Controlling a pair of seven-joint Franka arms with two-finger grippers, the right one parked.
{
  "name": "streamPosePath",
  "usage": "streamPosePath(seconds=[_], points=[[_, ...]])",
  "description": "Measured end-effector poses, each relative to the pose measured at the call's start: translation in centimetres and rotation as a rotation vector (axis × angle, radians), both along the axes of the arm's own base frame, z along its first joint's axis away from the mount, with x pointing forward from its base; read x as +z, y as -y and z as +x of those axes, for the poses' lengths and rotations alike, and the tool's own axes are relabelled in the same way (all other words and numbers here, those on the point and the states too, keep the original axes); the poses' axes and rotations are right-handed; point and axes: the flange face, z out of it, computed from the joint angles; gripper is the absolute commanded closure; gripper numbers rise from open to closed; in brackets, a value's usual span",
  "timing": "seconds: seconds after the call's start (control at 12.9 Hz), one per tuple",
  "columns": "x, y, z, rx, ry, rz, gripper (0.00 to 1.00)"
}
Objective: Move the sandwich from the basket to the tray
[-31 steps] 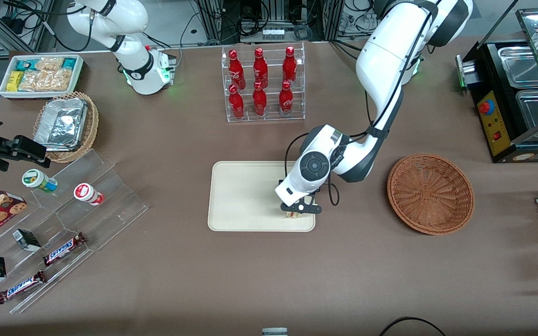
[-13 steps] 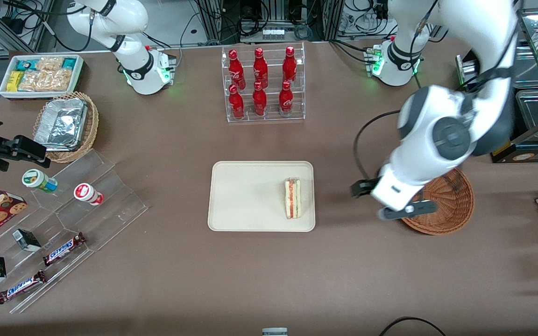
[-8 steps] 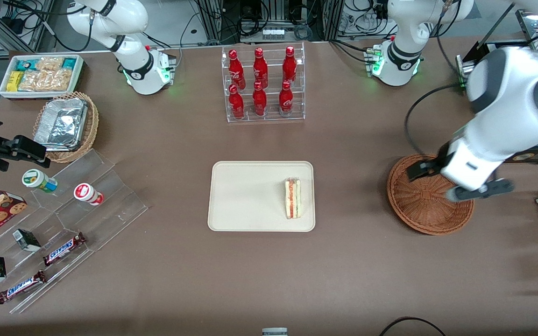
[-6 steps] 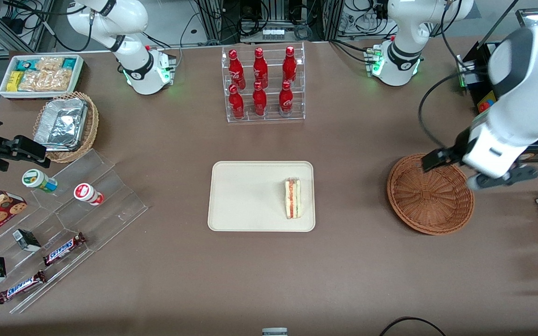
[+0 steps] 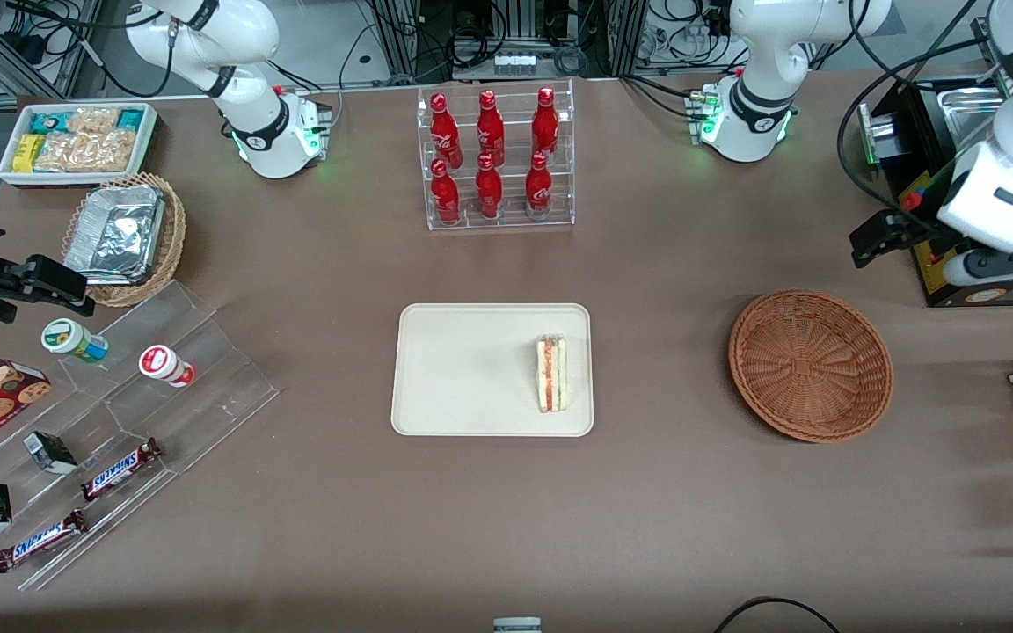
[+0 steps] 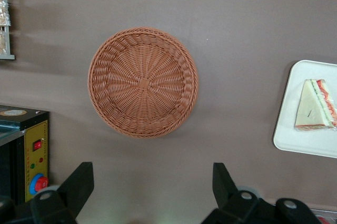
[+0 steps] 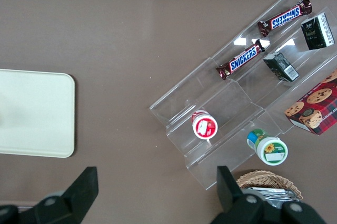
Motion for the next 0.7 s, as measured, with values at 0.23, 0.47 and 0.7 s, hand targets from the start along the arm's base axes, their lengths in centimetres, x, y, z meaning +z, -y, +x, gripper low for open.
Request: streamPosePath(seconds=[0.23,0.47,0.7], points=[[0.29,0.12,-0.06,-0.002,0.005,0.000,0.00],[0.25,0.26,-0.14,-0.003,-0.001,-0.007,0.00],[0.09,0.49,-0.36,-0.003,-0.021,-0.027,0.00]])
